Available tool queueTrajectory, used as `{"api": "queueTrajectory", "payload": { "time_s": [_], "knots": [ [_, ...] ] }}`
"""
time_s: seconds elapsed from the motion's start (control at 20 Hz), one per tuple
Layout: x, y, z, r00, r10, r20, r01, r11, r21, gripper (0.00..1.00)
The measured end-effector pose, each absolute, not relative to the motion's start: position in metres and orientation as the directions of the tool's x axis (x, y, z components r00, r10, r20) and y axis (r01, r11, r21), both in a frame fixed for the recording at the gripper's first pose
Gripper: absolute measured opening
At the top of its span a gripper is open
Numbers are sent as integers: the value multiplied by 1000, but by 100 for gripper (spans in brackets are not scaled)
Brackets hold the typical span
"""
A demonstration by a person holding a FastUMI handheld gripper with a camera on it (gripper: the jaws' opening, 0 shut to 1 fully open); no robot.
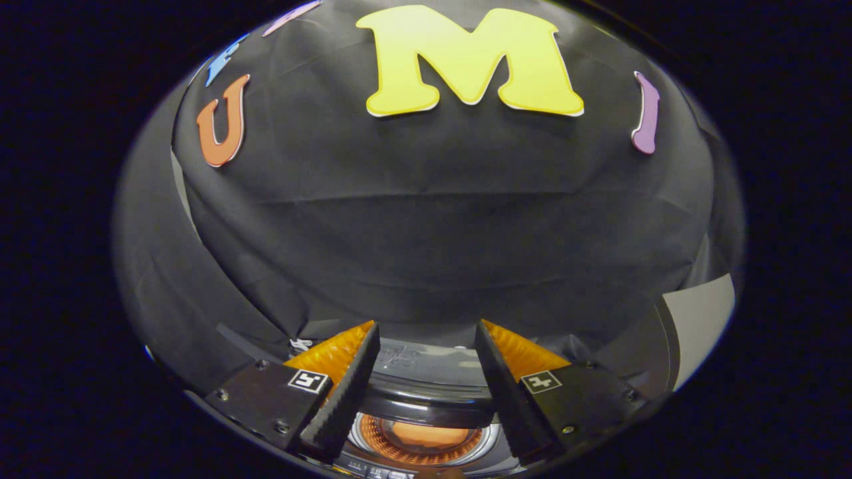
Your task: Put the clothes into the washing machine and then close the washing machine lid.
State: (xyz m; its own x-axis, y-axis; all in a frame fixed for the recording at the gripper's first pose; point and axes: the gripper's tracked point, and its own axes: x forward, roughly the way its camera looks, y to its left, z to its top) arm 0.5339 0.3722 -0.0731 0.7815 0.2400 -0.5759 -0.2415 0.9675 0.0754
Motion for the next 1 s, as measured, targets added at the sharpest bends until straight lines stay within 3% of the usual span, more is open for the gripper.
{"api": "queueTrajectory", "payload": {
  "time_s": [1.0],
  "knots": [
    [485, 369, -94, 812, 234, -535, -240, 969, 60, 90]
  ]
}}
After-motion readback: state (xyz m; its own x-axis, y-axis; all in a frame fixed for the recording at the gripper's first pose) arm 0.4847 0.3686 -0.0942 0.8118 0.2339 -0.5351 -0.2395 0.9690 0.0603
